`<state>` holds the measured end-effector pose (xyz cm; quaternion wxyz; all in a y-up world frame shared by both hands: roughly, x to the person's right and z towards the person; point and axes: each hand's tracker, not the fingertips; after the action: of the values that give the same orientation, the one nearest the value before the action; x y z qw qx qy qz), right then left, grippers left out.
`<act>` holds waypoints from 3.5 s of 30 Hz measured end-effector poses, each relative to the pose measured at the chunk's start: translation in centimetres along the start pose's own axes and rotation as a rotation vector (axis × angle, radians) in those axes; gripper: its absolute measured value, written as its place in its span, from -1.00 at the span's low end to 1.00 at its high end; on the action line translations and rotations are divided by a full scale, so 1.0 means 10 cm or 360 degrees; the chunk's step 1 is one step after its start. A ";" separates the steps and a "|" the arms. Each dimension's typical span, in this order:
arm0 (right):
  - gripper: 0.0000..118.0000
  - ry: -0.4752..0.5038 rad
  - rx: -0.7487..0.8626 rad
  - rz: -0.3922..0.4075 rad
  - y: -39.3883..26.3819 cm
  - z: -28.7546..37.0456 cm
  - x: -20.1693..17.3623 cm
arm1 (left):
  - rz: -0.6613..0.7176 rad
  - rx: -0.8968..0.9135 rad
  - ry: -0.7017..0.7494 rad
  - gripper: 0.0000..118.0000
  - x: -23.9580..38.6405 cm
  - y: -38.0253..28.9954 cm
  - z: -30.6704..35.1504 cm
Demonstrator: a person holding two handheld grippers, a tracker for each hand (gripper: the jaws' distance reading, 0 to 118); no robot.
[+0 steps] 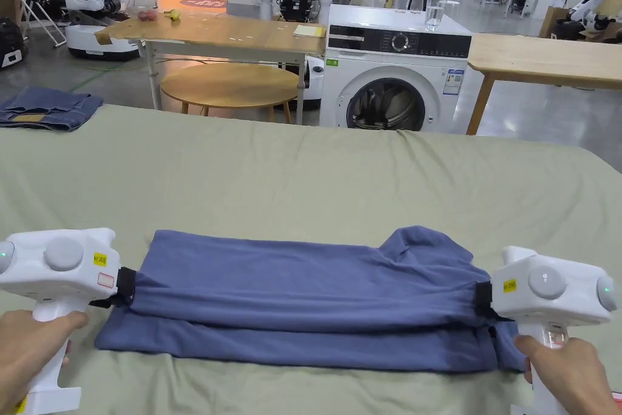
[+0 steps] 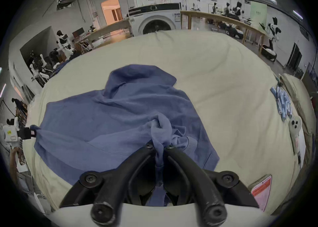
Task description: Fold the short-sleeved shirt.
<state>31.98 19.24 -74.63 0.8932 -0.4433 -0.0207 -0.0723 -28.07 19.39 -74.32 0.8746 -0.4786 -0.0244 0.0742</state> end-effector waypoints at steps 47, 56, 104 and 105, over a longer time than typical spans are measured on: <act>-1.00 -0.0148 0.0626 0.0073 -1.12 0.97 -0.25 | -0.0162 -0.0192 0.0160 -0.69 0.22 -0.55 0.09; 0.04 -0.0108 0.0157 0.0082 -0.64 0.53 0.16 | -0.0158 -0.0122 0.0088 -0.96 0.18 -0.61 0.27; -0.43 -0.0380 -0.0062 0.0385 -1.83 1.12 -0.12 | -0.0109 -0.0009 0.0046 -0.96 -0.09 -1.66 0.85; -0.25 -0.0397 -0.0026 0.0386 -1.81 1.18 -0.14 | -0.0101 0.0004 0.0054 -0.86 -0.08 -1.64 0.89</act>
<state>28.27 18.01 -53.32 0.8822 -0.4555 -0.0772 0.0914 -28.10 17.95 -55.66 0.8773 -0.4777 -0.0246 0.0382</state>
